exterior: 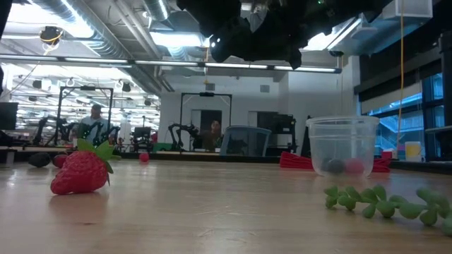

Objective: Pick and placing Produce into tupperware
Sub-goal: Put the right black cherry into the transparent container

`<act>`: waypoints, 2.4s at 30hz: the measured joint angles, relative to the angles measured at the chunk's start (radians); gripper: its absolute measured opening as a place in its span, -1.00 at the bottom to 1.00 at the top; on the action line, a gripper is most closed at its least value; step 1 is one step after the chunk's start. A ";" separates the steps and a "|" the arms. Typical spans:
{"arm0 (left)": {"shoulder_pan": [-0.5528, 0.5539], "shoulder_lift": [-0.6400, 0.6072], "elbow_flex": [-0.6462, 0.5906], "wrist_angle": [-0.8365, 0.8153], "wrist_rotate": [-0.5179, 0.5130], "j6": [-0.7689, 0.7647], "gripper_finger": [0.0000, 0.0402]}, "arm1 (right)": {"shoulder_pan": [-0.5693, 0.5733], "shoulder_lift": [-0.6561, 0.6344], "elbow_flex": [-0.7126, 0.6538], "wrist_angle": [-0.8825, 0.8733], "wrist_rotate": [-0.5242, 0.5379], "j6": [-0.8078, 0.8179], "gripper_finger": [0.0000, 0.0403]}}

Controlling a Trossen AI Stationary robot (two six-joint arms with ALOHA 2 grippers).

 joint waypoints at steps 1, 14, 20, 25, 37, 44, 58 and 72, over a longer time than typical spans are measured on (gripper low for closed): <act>0.000 0.000 0.000 -0.003 0.001 0.000 -0.38 | 0.000 0.000 0.000 -0.001 0.000 -0.007 -0.48; 0.002 0.000 0.000 -0.017 -0.006 -0.055 -0.05 | 0.000 0.000 -0.001 -0.017 0.003 -0.021 -0.48; -0.005 -0.003 0.000 -0.076 -0.026 -0.098 0.27 | -0.003 0.001 0.010 -0.117 0.041 -0.022 -0.48; -0.003 -0.073 0.003 -0.327 -0.029 -0.358 0.32 | -0.006 -0.003 0.031 -0.226 0.055 -0.002 -0.48; -0.006 -0.143 0.002 -0.672 0.191 -0.770 0.32 | 0.030 -0.085 0.102 -0.795 0.045 0.226 -0.48; -0.006 -0.133 -0.008 -0.665 0.270 -0.792 0.32 | 0.036 -0.073 0.044 -0.813 0.025 0.304 -0.48; -0.003 -0.132 -0.103 -0.640 0.468 -0.859 0.32 | 0.036 -0.074 -0.096 -0.720 -0.078 0.355 -0.48; -0.017 -0.132 -0.122 -0.619 0.628 -0.836 0.32 | 0.036 -0.074 -0.128 -0.672 -0.077 0.350 0.09</act>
